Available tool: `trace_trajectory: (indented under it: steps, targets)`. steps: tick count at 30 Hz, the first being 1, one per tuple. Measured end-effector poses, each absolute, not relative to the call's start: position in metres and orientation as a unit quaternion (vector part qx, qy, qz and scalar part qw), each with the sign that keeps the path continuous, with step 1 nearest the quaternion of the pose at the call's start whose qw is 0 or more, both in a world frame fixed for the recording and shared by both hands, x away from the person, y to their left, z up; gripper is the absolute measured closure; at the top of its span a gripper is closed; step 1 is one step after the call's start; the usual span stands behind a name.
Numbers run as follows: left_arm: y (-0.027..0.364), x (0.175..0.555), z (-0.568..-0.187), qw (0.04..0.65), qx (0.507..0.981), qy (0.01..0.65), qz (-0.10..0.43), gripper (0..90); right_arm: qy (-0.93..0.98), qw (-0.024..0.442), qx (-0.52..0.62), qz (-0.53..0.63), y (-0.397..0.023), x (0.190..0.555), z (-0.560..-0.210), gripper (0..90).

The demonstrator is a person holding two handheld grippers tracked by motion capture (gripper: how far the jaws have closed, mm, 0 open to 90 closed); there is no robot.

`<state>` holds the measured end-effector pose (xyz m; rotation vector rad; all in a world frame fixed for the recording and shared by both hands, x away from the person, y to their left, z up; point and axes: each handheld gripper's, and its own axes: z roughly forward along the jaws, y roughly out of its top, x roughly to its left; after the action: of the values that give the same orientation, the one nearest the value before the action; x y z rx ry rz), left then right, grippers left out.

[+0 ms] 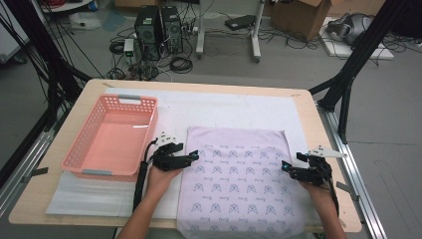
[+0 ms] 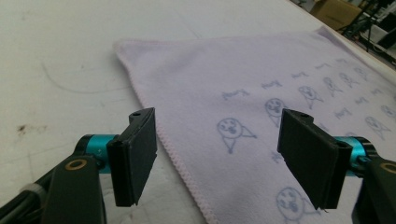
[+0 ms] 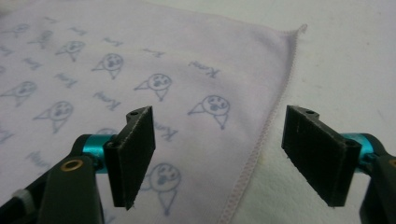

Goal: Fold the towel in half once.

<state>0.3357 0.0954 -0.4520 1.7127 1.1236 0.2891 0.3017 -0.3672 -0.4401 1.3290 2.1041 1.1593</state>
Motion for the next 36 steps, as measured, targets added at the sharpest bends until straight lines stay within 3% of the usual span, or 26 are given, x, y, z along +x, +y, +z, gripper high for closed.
trace_trajectory:
  steps: [10,14,18,19,20,22,31,36]
  targets:
    - [0.081,0.357,-0.451,0.424,0.757,0.477,0.142,43.1,0.756,0.202,0.512,0.353,-0.355,0.336,-0.447,42.9]
    - [0.073,0.355,-0.45,0.391,0.777,0.452,0.195,53.8,0.757,0.21,0.514,0.344,-0.355,0.339,-0.447,50.5]
    - [0.073,0.355,-0.45,0.391,0.773,0.46,0.196,63.4,0.766,0.196,0.505,0.345,-0.354,0.341,-0.445,73.3]
    - [0.074,0.356,-0.45,0.397,0.769,0.463,0.191,72.2,0.768,0.187,0.505,0.346,-0.354,0.341,-0.444,81.9]
    - [0.075,0.357,-0.451,0.404,0.768,0.465,0.176,82.6,0.771,0.18,0.502,0.349,-0.354,0.342,-0.444,84.1]
    - [0.076,0.358,-0.451,0.409,0.762,0.473,0.169,87.3,0.772,0.18,0.5,0.348,-0.353,0.344,-0.444,85.7]
    - [0.086,0.38,-0.423,0.462,0.704,0.509,0.179,87.9,0.729,0.205,0.512,0.406,-0.364,0.355,-0.429,86.5]
    - [0.087,0.378,-0.418,0.475,0.707,0.498,0.163,87.7,0.713,0.199,0.513,0.435,-0.37,0.353,-0.419,86.3]
